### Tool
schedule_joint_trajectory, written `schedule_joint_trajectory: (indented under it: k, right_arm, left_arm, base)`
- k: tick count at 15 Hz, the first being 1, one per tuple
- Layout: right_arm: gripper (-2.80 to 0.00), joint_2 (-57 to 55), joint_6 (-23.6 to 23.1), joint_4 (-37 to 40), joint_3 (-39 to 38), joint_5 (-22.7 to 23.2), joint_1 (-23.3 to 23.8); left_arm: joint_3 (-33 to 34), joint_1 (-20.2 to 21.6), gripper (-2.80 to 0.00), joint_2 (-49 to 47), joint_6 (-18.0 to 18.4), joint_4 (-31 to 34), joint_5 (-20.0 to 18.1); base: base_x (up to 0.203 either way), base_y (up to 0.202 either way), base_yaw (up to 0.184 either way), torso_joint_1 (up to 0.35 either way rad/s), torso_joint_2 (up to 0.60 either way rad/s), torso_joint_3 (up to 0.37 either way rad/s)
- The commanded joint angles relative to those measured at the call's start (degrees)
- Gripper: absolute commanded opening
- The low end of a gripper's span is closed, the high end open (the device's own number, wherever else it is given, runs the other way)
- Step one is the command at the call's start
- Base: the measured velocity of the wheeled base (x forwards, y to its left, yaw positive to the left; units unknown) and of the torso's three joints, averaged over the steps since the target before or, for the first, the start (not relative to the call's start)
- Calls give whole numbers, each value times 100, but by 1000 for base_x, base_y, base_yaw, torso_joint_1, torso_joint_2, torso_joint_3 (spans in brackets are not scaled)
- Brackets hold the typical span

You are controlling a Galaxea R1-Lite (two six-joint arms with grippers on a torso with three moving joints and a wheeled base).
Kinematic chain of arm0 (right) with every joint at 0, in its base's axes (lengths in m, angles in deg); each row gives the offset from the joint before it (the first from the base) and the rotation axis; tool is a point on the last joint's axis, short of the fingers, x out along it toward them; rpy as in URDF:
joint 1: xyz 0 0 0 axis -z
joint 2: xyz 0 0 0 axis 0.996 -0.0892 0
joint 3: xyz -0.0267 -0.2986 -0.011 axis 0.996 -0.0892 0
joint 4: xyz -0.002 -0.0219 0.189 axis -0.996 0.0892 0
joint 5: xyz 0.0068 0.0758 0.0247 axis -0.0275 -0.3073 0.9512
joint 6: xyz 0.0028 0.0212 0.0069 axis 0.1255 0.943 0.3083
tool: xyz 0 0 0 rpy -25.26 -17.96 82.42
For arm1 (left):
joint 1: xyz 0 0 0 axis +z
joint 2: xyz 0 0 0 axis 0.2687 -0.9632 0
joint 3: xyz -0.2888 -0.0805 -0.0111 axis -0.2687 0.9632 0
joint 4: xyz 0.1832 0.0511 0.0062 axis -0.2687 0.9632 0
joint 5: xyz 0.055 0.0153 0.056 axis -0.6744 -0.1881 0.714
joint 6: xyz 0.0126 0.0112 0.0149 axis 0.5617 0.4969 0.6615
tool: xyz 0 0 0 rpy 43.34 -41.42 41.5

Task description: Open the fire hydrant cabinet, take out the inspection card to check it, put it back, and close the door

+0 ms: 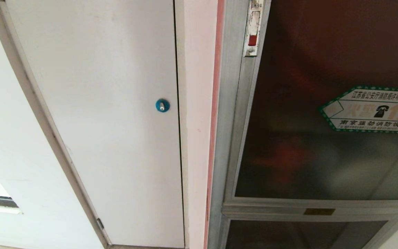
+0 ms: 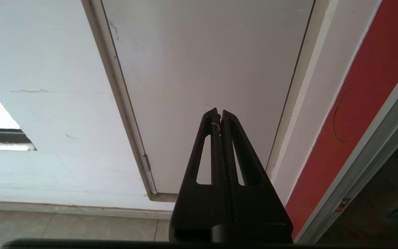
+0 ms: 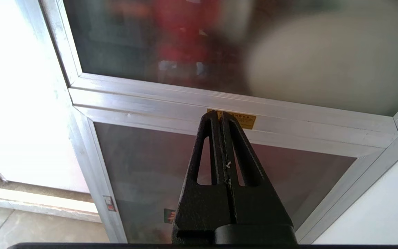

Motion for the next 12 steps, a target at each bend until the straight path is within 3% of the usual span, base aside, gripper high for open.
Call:
schedule_joint_trajectory:
  k: [1,10,12]
  right_arm:
    - [-280,4,-5,-1,-1,3,-3]
    - [-280,4,45,25,26,3,-3]
    - [-280,-157,73,127,595,49,-4]
  left_arm:
    - [1,-4,-280,-6,2,0,1]
    - [1,-2,-280,-3,-24,0,1]
    - [1,-1,-280,-6,-25,0,1]
  base:
    - [0,0,0,0,0,0]
    - [0,0,0,0,0,0]
    - [0,0,0,0,0,0]
